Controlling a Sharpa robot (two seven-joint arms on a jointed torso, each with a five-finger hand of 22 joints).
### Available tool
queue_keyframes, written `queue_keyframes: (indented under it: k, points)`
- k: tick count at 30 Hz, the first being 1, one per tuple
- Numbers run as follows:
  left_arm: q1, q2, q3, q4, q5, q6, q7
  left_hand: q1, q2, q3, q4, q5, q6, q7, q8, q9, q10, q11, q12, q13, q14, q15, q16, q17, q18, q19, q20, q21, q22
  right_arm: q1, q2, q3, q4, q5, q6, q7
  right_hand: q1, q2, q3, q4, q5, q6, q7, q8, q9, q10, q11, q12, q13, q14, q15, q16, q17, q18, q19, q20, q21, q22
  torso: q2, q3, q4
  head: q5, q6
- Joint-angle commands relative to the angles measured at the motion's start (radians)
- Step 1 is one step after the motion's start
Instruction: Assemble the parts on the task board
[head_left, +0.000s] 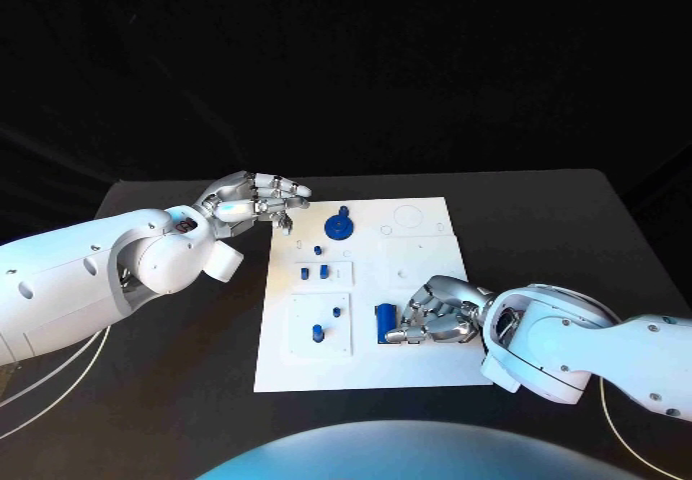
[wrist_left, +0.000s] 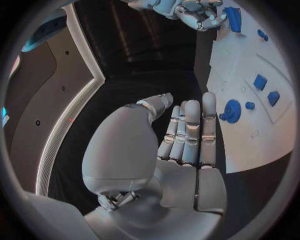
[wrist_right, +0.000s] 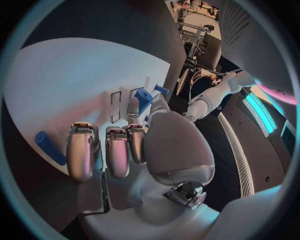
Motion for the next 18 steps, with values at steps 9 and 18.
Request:
queue_keyframes:
  k: [9,18]
  points:
    - [0.000,0.001,0.000,0.002,0.000,0.017,0.003,-0.010,0.003,0.004,-0.001,0.006,-0.007,0.002,0.006,0.002,-0.007,-0.002,0.005,-0.002,0.001,0.005,-0.004,-0.001,0.015,0.003,0.004,-0.007,-0.002,-0.001,0.004,0.000,-0.015,-0.021,0.020,-0.014,0.034,0.048,0.023,0.000,0.003,-0.003,-0.004,0.006,0.002,0.058,-0.007,0.002,0.176,0.091,-0.010,0.004,0.195,-0.016,0.060,-0.008,0.004,0.225,-0.001,-0.0019,0.0000,0.001,-0.002]
    - [0.000,-0.001,0.000,0.003,0.000,0.017,0.001,-0.010,0.003,0.004,-0.001,0.006,-0.007,0.002,0.006,0.002,-0.007,-0.002,0.005,-0.002,0.001,0.005,-0.004,-0.001,0.015,0.003,0.004,-0.007,-0.002,-0.001,-0.017,0.000,-0.014,-0.002,0.015,-0.013,0.034,0.064,0.026,0.001,0.003,-0.003,-0.004,0.006,0.003,0.059,-0.007,0.003,0.177,0.091,-0.010,0.005,0.196,-0.017,0.060,-0.008,0.006,0.225,-0.001,-0.0018,-0.0006,0.002,-0.002]
